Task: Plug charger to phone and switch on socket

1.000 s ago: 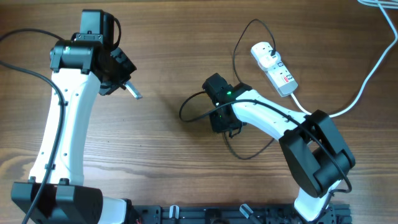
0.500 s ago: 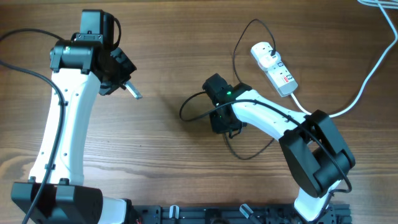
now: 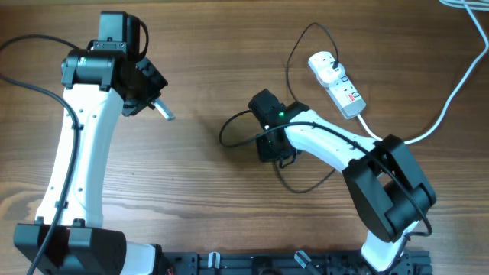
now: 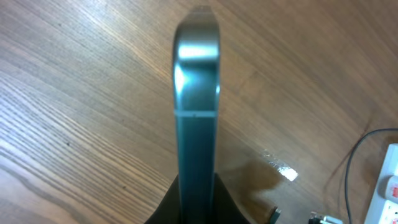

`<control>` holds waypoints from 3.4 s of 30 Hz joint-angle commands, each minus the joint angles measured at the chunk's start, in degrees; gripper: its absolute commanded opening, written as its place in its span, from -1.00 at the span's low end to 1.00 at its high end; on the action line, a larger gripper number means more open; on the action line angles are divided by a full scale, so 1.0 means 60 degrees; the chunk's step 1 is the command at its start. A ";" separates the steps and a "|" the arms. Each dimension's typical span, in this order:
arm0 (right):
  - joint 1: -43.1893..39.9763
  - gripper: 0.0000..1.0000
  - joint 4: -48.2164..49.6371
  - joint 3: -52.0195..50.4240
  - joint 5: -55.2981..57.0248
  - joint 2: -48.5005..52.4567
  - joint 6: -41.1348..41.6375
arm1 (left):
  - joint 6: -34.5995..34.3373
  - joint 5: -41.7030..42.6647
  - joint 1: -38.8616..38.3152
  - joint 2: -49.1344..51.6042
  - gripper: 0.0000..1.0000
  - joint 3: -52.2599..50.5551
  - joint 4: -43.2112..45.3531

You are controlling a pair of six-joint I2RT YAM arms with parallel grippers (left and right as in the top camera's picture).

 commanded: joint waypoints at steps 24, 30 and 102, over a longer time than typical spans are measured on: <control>0.0073 -0.91 -0.1468 0.1883 -0.4091 -0.5031 -0.1428 | 0.4138 0.9788 -0.0710 0.0000 -0.92 0.0073 0.3705; 0.0073 -0.91 -0.1115 0.1883 -0.3938 -0.5031 -0.1180 | 0.4138 0.9774 -0.0914 0.0000 -0.92 0.0073 0.3869; 0.0073 -0.91 -0.0685 0.1891 -0.3362 -0.5023 -0.0750 | 0.4350 0.9734 -0.0922 0.0000 -0.92 0.0073 0.3909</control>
